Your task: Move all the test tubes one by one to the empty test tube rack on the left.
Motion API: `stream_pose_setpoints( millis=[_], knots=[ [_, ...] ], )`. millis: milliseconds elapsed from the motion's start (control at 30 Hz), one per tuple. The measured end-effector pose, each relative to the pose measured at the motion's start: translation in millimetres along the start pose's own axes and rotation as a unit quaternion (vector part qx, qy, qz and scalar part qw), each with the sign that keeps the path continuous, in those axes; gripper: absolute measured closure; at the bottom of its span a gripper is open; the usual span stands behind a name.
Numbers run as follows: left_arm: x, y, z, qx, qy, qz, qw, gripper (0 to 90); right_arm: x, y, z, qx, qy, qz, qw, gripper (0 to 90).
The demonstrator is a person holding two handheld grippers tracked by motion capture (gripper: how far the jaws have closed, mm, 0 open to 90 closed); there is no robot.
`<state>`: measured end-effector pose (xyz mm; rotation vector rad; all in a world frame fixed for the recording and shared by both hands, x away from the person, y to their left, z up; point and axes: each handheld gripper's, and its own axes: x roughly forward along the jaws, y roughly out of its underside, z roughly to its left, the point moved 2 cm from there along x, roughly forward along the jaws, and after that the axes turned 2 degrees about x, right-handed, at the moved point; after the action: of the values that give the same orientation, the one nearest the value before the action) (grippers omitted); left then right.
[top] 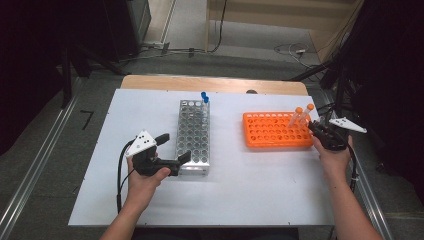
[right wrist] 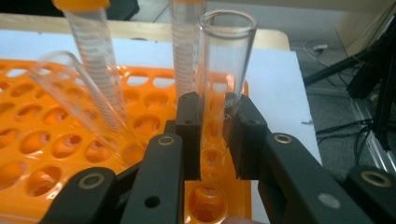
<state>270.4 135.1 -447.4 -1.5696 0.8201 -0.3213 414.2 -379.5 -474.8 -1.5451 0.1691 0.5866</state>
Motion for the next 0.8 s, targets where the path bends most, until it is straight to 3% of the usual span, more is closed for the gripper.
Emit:
stream_pose_setpoints(
  millis=[233, 467, 633, 800],
  knots=[
    [-0.6, -0.7, -1.0, 0.001, 0.000, -0.001, 1.0000, 0.2, -26.5, -6.9, 2.5, 0.010, -0.014, -0.027, 0.9995, 73.8],
    [1.2, -1.9, -5.3, 0.004, 0.004, -0.003, 1.0000, 0.2, -49.1, 2.6, 12.2, 0.001, -0.040, -0.017, 0.9990, 73.7],
    [3.0, -1.2, -8.3, 0.010, 0.006, 0.001, 0.9999, 0.2, -65.3, 14.1, 21.2, 0.008, -0.059, -0.021, 0.9980, 73.7],
    [5.1, -1.8, -12.4, 0.015, 0.011, 0.002, 0.9998, 0.2, -78.3, 18.2, 36.7, -0.008, -0.078, -0.014, 0.9969, 73.7]
  ],
)
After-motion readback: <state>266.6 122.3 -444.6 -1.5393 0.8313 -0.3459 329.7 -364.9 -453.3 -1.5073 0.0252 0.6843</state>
